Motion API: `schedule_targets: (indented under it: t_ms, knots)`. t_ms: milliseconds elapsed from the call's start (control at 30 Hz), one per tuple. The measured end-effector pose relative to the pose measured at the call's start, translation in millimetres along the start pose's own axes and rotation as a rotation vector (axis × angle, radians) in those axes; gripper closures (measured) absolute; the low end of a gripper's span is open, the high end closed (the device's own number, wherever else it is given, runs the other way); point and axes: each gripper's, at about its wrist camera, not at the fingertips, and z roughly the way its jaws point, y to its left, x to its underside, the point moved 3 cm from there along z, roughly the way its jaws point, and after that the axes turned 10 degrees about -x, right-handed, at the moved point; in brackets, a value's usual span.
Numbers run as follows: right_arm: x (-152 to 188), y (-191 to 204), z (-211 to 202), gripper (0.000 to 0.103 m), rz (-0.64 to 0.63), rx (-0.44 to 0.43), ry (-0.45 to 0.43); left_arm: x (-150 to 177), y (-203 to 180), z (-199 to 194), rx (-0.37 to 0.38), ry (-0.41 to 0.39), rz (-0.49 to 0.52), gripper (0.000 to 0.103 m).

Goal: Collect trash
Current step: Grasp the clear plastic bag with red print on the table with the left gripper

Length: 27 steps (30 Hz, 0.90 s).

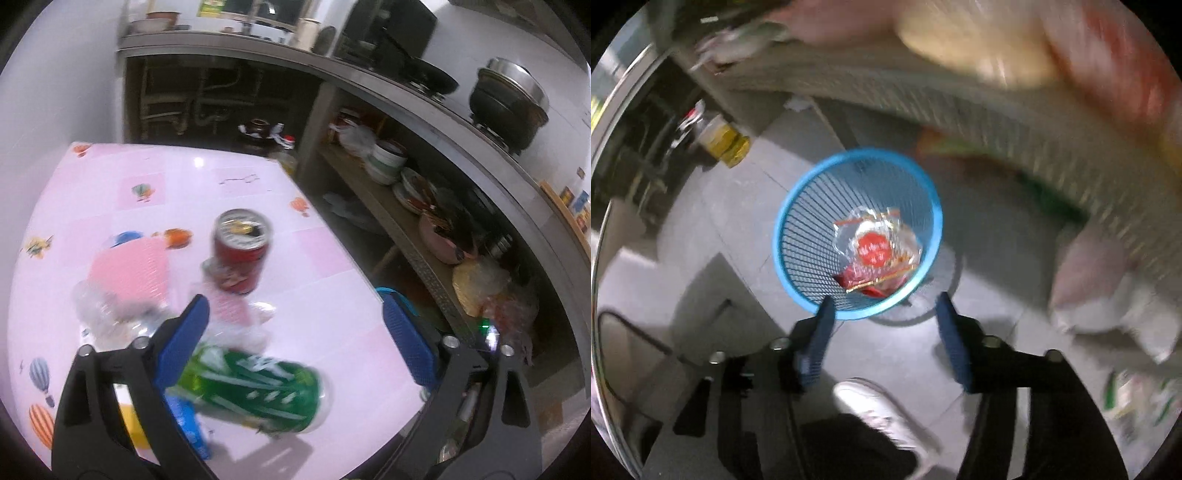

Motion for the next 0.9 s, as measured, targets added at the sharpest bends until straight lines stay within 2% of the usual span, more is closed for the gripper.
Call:
schedule_targets:
  t_ms: [100, 200, 333, 467, 533, 700, 767, 900]
  knots:
    - [-7, 31, -34, 0.019, -0.094, 0.003, -0.062, 9, 19, -8, -0.021, -0.013, -0.046, 0.010]
    - [-14, 64, -64, 0.008, -0.166, -0.008, -0.133, 16, 39, -14, -0.041, -0.013, -0.085, 0.009]
    - [-17, 118, -99, 0.007, -0.282, -0.011, -0.225, 23, 60, -27, -0.051, -0.028, -0.137, 0.008]
    - [-9, 167, -120, 0.007, -0.398, -0.025, -0.263, 28, 74, -40, -0.048, -0.071, -0.151, 0.008]
    - [-1, 190, -130, 0.006, -0.445, -0.072, -0.266, 29, 75, -42, -0.037, -0.084, -0.142, 0.008]
    - [27, 232, -143, 0.006, -0.516, -0.234, -0.263, 21, 58, -21, -0.003, -0.026, -0.041, 0.008]
    - [37, 248, -143, 0.007, -0.545, -0.266, -0.240, 13, 49, -7, -0.007, 0.005, 0.015, 0.008]
    - [56, 277, -139, 0.006, -0.589, -0.308, -0.185, -10, 30, 37, 0.009, 0.159, 0.149, 0.008]
